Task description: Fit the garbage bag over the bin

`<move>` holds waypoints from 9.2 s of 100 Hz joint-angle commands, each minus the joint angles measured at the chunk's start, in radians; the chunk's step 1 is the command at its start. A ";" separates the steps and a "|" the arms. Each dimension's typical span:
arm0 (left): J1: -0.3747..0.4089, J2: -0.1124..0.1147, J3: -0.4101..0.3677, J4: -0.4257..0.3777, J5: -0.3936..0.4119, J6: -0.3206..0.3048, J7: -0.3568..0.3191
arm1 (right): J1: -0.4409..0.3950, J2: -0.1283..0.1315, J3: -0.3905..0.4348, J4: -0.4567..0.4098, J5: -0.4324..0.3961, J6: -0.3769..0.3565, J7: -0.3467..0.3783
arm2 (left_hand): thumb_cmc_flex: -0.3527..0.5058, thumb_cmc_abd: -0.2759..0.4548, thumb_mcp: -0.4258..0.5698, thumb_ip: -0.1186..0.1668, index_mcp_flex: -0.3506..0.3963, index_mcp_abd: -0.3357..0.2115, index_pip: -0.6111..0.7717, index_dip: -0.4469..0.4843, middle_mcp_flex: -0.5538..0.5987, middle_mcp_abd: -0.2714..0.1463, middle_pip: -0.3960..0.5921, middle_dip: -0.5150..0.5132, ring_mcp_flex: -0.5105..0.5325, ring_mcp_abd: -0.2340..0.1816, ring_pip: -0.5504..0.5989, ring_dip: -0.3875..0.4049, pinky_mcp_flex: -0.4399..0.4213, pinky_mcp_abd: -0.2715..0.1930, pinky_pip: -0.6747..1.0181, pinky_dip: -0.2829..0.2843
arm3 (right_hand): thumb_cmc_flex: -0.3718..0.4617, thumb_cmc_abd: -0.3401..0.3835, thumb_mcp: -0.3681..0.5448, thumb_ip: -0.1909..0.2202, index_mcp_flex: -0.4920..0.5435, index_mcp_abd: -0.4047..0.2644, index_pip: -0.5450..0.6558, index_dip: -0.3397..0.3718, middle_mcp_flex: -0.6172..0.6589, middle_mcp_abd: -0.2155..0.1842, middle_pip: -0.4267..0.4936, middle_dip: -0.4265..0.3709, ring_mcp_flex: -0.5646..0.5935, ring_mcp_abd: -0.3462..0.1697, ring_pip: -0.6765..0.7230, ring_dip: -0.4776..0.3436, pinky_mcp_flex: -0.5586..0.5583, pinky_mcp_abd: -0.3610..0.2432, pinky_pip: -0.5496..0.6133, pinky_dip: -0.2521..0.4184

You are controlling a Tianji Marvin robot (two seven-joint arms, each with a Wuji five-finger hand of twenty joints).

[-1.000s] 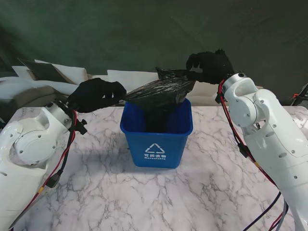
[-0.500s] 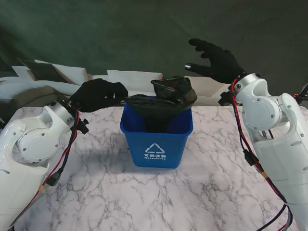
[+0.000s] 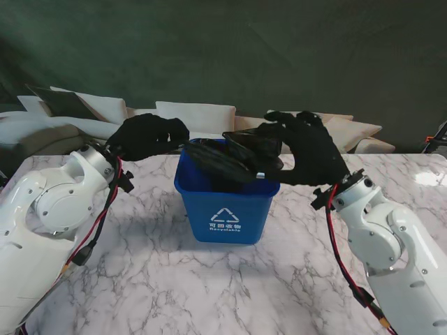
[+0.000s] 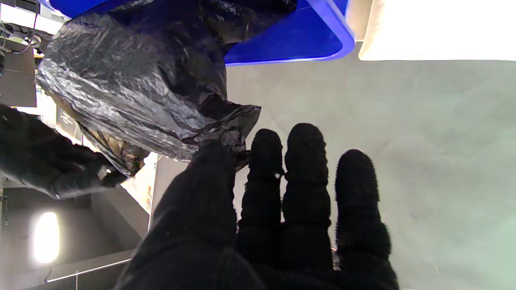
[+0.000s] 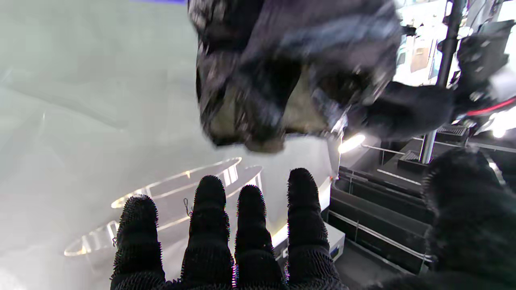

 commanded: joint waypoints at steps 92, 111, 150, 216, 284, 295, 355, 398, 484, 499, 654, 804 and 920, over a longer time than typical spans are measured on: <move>-0.069 -0.009 0.061 0.023 -0.012 0.090 -0.024 | -0.211 0.007 -0.002 -0.060 -0.322 0.076 -0.277 | 0.051 0.009 0.018 0.020 0.003 -0.013 0.010 0.007 -0.002 0.013 0.006 0.007 0.009 -0.024 0.034 0.016 0.006 -0.016 0.032 0.018 | -0.019 -0.076 0.047 -0.012 0.062 -0.181 -0.132 -0.268 0.250 -0.124 0.580 0.650 0.212 -0.078 0.977 0.561 0.276 -0.122 0.654 0.458; -0.061 -0.010 0.057 0.007 -0.020 0.080 -0.018 | -0.147 0.015 -0.026 -0.030 -0.334 0.115 -0.205 | 0.050 0.009 0.019 0.020 0.004 -0.013 0.009 0.008 -0.002 0.013 0.007 0.006 0.009 -0.025 0.034 0.015 0.006 -0.016 0.031 0.018 | -0.012 -0.096 0.057 -0.012 0.093 -0.142 -0.121 -0.285 0.272 -0.137 0.631 0.724 0.237 -0.096 1.093 0.613 0.292 -0.119 0.699 0.494; -0.036 -0.012 0.038 -0.024 -0.055 0.067 -0.015 | 0.009 0.025 -0.065 0.043 -0.330 0.143 -0.086 | 0.049 0.007 0.020 0.019 0.005 -0.013 0.008 0.009 -0.001 0.012 0.008 0.005 0.009 -0.025 0.034 0.014 0.007 -0.015 0.031 0.017 | 0.326 -0.177 -0.056 -0.043 0.426 -0.282 0.247 -0.217 0.299 -0.153 0.641 0.758 0.274 -0.120 1.129 0.624 0.289 -0.100 0.693 0.504; 0.002 0.003 -0.078 -0.001 0.037 0.043 -0.037 | 0.089 0.018 -0.019 0.094 -0.249 0.040 -0.090 | 0.049 0.030 0.006 0.012 0.015 0.012 -0.031 -0.020 -0.017 0.006 0.017 0.001 -0.004 -0.023 0.020 0.011 -0.007 -0.008 0.027 0.019 | 0.304 -0.101 0.287 -0.157 0.457 -0.435 0.414 -0.009 0.348 -0.196 0.591 0.718 0.302 -0.146 1.051 0.577 0.290 -0.106 0.651 0.479; -0.018 0.029 -0.086 -0.059 -0.122 0.025 -0.211 | 0.125 0.017 -0.052 0.125 -0.228 0.049 -0.072 | -0.445 0.023 -0.112 -0.011 -0.360 -0.044 -0.817 -0.469 -0.750 0.091 -0.439 -0.799 -0.399 0.078 -0.603 -0.396 -0.259 0.051 -0.348 -0.036 | 0.333 -0.071 0.281 -0.152 0.427 -0.457 0.409 -0.034 0.353 -0.178 0.535 0.673 0.306 -0.135 0.972 0.538 0.282 -0.096 0.629 0.467; -0.040 0.028 -0.043 -0.052 -0.126 0.022 -0.210 | 0.132 0.014 -0.065 0.122 -0.215 0.070 -0.067 | -0.487 -0.024 -0.104 -0.017 -0.318 -0.037 -0.776 -0.424 -0.665 0.081 -0.396 -0.742 -0.370 0.064 -0.563 -0.357 -0.241 0.034 -0.319 0.002 | 0.341 -0.073 0.277 -0.148 0.431 -0.443 0.411 -0.040 0.352 -0.170 0.534 0.673 0.301 -0.127 0.972 0.539 0.278 -0.089 0.624 0.466; -0.159 0.006 0.183 0.010 -0.049 0.067 -0.138 | 0.171 0.008 -0.127 0.124 -0.179 0.141 -0.031 | -0.488 -0.114 -0.102 -0.027 -0.190 0.066 -0.449 -0.052 -0.584 0.079 -0.094 -0.279 -0.387 0.025 -0.410 -0.116 -0.220 -0.030 -0.199 0.042 | 0.352 -0.064 0.253 -0.141 0.437 -0.394 0.410 -0.063 0.355 -0.159 0.532 0.674 0.297 -0.113 0.976 0.544 0.268 -0.083 0.622 0.471; -0.188 -0.019 0.254 0.048 -0.100 0.122 -0.060 | 0.187 0.007 -0.153 0.133 -0.168 0.152 -0.016 | 0.042 -0.011 -0.017 0.020 0.089 -0.073 -0.114 -0.067 -0.164 -0.012 -0.024 0.235 -0.120 -0.014 -0.076 0.122 -0.045 -0.005 0.049 0.077 | 0.350 -0.062 0.245 -0.141 0.433 -0.390 0.406 -0.070 0.353 -0.157 0.529 0.674 0.295 -0.112 0.973 0.544 0.266 -0.078 0.619 0.472; -0.047 0.008 0.023 0.020 -0.113 -0.029 -0.100 | 0.067 0.004 -0.033 0.028 -0.090 0.205 0.051 | 0.083 0.014 0.017 -0.009 0.075 -0.126 0.036 0.020 -0.122 -0.030 -0.046 0.278 -0.092 -0.003 -0.082 0.110 -0.013 -0.028 0.042 0.049 | 0.125 0.014 -0.026 0.006 0.175 -0.163 -0.108 -0.181 0.216 -0.077 0.385 0.554 0.195 -0.083 0.888 0.533 0.195 -0.061 0.559 0.484; -0.056 0.002 0.036 0.022 -0.124 -0.011 -0.079 | 0.029 0.007 0.013 0.008 -0.122 0.157 0.035 | 0.082 0.013 0.017 -0.006 0.074 -0.124 0.034 0.020 -0.121 -0.028 -0.049 0.279 -0.092 -0.003 -0.081 0.111 -0.013 -0.028 0.043 0.052 | 0.149 -0.097 0.076 0.023 -0.087 -0.163 -0.247 -0.308 0.143 -0.083 0.358 0.477 0.177 -0.092 0.852 0.513 0.184 -0.060 0.535 0.470; -0.077 -0.011 0.126 0.007 -0.190 -0.034 -0.044 | 0.185 0.004 -0.031 0.221 -0.161 0.013 -0.135 | 0.083 0.028 0.046 -0.016 0.060 -0.127 0.032 0.052 -0.130 -0.019 -0.103 0.230 -0.110 0.014 -0.131 0.067 -0.037 -0.027 0.018 0.062 | 0.107 -0.190 0.258 -0.034 -0.134 -0.179 -0.039 -0.098 -0.035 -0.041 0.133 0.050 0.072 -0.036 0.155 0.090 0.101 -0.051 0.284 0.195; -0.091 -0.005 0.126 0.053 -0.122 -0.087 -0.038 | 0.031 -0.018 0.050 0.054 0.068 0.083 -0.009 | 0.083 0.034 0.053 -0.017 0.057 -0.128 0.031 0.059 -0.137 -0.024 -0.111 0.222 -0.117 0.011 -0.148 0.051 -0.046 -0.030 0.005 0.065 | -0.033 0.018 0.022 -0.010 0.110 0.007 -0.128 -0.203 0.107 -0.024 0.093 0.138 0.107 -0.024 0.220 0.169 0.077 -0.017 0.284 0.218; -0.061 -0.008 0.125 0.034 -0.095 -0.149 0.003 | 0.420 0.040 -0.227 0.148 0.019 0.195 0.426 | 0.083 0.036 0.050 -0.016 0.055 -0.130 0.032 0.057 -0.136 -0.025 -0.107 0.220 -0.116 0.009 -0.143 0.051 -0.044 -0.034 0.009 0.068 | 0.361 0.085 -0.262 0.017 0.290 -0.028 0.149 0.125 0.409 -0.086 0.226 0.290 0.318 -0.045 0.302 0.250 0.138 0.053 0.254 0.244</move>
